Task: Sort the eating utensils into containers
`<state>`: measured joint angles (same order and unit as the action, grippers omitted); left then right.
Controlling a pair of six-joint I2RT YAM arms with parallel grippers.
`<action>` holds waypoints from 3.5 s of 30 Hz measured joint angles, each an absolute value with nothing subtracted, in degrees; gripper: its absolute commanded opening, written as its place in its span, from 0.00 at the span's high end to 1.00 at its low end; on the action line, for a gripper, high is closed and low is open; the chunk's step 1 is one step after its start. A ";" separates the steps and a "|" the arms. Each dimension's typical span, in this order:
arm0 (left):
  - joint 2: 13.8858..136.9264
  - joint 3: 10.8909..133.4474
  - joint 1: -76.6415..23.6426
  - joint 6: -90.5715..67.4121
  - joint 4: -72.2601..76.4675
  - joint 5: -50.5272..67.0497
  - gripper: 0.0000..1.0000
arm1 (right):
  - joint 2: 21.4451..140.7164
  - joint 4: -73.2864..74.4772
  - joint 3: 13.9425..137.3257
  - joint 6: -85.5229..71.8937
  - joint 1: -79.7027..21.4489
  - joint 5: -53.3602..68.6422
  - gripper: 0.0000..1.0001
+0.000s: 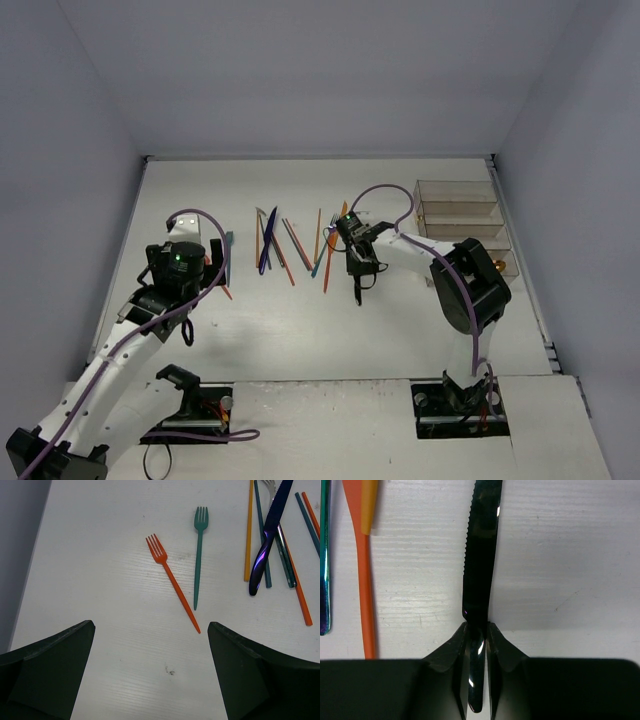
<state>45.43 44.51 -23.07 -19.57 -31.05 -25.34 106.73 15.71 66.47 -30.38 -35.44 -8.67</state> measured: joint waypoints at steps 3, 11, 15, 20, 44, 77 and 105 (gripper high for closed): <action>45.42 44.51 -23.07 -19.57 -31.07 -25.34 0.05 | 107.10 15.77 66.92 -30.33 -35.16 -8.39 1.00; 44.97 44.51 -23.07 -19.57 -31.07 -25.34 0.04 | 107.63 15.88 67.94 -29.43 -34.48 -8.03 1.00; 44.58 44.51 -23.07 -19.57 -31.07 -25.34 0.04 | 106.99 16.61 67.96 -28.67 -34.48 -8.34 1.00; 44.18 44.51 -23.07 -19.59 -31.07 -25.34 0.04 | 102.13 17.93 67.99 -28.45 -34.45 -9.90 1.00; 41.95 44.51 -23.07 -19.66 -31.18 -25.36 0.04 | 81.57 19.16 66.15 -53.71 -3.17 -23.18 1.00; 42.07 44.51 -23.07 -19.66 -31.45 -25.56 0.05 | 97.41 19.04 64.53 -82.42 3.56 -22.62 0.90; 42.92 44.51 -23.07 -19.66 -31.46 -25.34 0.04 | 94.81 18.70 76.08 -56.38 -12.00 -23.02 0.74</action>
<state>42.92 44.51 -23.07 -19.66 -31.46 -25.34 94.81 18.70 76.08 -56.38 -12.00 -23.02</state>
